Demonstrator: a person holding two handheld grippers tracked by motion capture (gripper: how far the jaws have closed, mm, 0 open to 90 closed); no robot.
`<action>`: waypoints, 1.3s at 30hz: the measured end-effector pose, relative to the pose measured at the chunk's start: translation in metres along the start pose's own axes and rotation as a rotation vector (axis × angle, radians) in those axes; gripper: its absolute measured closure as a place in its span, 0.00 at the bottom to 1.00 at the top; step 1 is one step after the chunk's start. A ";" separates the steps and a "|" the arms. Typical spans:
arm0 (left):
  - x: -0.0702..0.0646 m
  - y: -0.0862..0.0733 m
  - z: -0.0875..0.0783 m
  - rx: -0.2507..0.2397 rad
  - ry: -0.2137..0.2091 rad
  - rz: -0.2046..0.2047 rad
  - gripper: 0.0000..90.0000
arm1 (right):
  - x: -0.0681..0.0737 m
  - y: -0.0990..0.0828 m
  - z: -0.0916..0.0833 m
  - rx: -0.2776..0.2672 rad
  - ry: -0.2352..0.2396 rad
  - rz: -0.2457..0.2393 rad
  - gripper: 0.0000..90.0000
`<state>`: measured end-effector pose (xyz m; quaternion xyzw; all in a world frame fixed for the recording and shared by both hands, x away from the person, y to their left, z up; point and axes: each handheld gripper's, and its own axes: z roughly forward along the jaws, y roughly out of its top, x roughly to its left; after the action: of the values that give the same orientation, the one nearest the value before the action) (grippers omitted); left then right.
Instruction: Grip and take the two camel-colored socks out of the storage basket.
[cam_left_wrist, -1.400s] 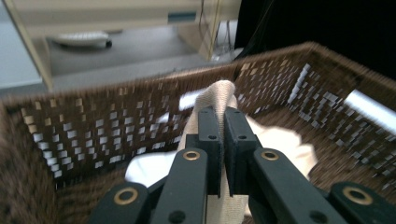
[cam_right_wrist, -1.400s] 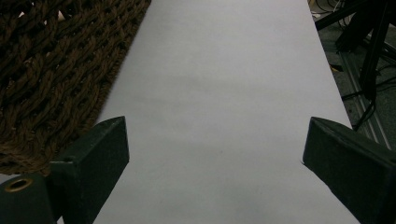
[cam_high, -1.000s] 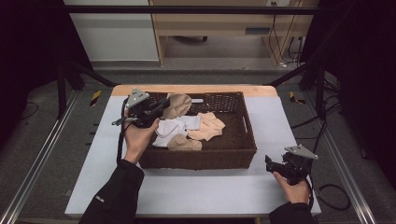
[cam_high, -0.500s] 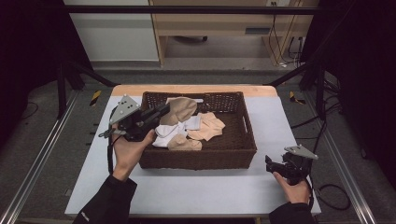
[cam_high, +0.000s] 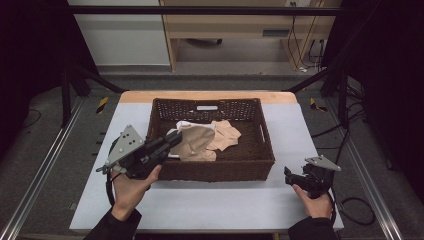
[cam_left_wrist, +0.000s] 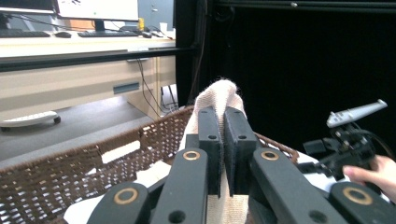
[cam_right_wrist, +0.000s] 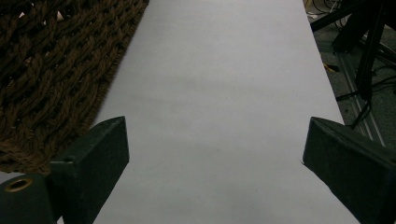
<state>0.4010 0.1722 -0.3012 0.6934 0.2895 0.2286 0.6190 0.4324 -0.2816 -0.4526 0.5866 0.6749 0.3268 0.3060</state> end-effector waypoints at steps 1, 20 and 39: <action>-0.002 -0.002 -0.001 0.005 -0.003 0.005 0.96 | 0.000 0.000 0.000 0.000 0.000 0.000 0.08; -0.028 -0.071 -0.011 0.174 -0.090 0.006 0.96 | 0.000 -0.001 -0.001 0.006 0.002 0.009 0.08; -0.013 -0.154 0.010 0.447 -0.051 -0.076 0.95 | 0.002 -0.001 0.000 0.008 0.006 -0.006 0.08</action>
<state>0.3802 0.1662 -0.4549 0.8075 0.3431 0.1179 0.4652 0.4317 -0.2798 -0.4536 0.5848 0.6789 0.3248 0.3028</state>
